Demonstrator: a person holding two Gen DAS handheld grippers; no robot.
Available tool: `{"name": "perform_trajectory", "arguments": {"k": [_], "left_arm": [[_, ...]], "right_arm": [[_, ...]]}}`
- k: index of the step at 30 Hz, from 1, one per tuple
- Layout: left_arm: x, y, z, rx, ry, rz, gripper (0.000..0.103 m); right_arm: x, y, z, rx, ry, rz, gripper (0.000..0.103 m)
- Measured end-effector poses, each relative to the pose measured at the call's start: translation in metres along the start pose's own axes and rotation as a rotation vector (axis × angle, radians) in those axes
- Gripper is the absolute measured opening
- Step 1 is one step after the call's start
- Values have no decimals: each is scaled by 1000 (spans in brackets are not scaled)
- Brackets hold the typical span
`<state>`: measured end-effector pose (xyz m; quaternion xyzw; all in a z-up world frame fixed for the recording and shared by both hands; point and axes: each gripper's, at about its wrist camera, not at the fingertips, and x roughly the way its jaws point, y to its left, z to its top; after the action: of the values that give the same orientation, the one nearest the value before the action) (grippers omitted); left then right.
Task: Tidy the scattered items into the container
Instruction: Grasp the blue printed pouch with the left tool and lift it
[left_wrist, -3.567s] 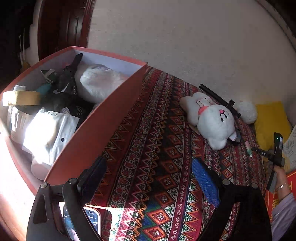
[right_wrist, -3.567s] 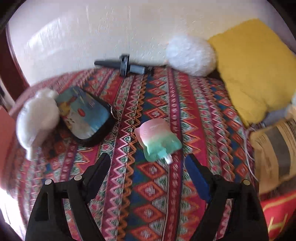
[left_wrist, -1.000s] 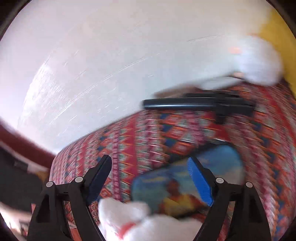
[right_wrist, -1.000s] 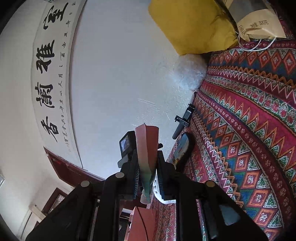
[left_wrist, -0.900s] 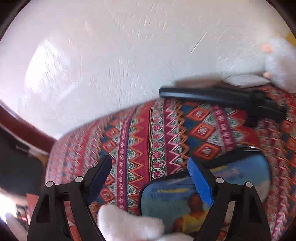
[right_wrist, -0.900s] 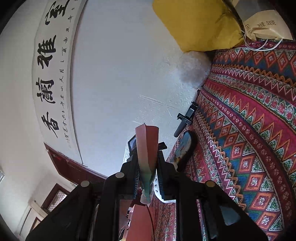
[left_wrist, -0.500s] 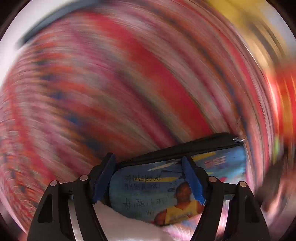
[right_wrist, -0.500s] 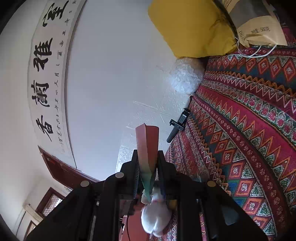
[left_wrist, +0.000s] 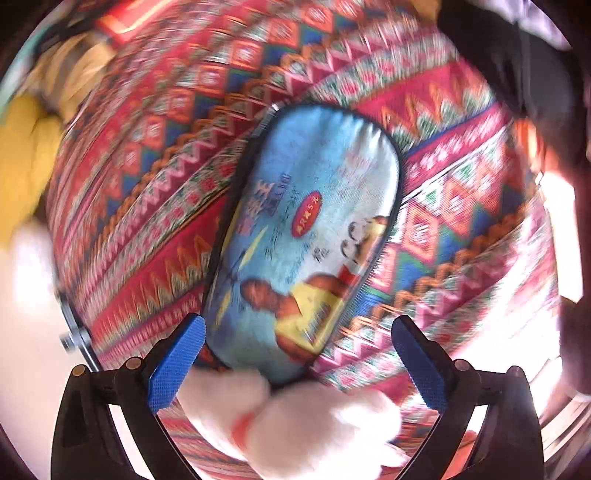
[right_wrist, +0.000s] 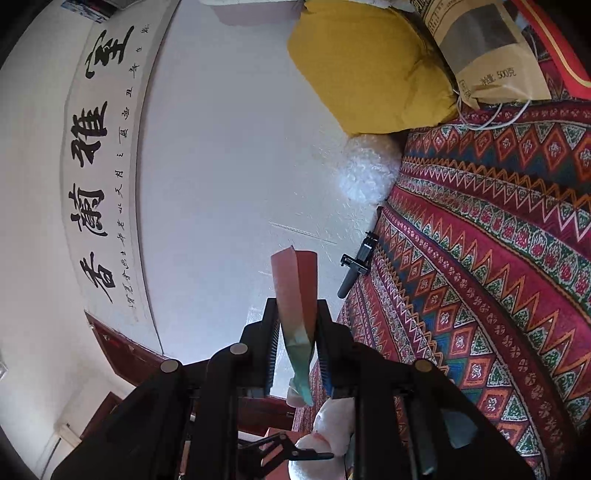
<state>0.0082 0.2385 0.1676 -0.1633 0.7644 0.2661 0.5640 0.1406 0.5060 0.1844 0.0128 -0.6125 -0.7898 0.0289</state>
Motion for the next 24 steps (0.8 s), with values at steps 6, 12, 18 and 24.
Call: {"name": "perform_trajectory", "arguments": {"k": [6, 12, 18, 24], "left_arm": [[41, 4, 21, 164, -10, -79, 103], [37, 36, 17, -85, -38, -191, 103], [-4, 75, -21, -561, -226, -334, 84], [-71, 42, -99, -1015, -444, -242, 74]], "right_arm": [[9, -3, -1, 16, 38, 0, 19], [12, -14, 0, 52, 41, -20, 19], [12, -3, 0, 16, 53, -3, 19], [11, 15, -7, -42, 45, 8, 19]]}}
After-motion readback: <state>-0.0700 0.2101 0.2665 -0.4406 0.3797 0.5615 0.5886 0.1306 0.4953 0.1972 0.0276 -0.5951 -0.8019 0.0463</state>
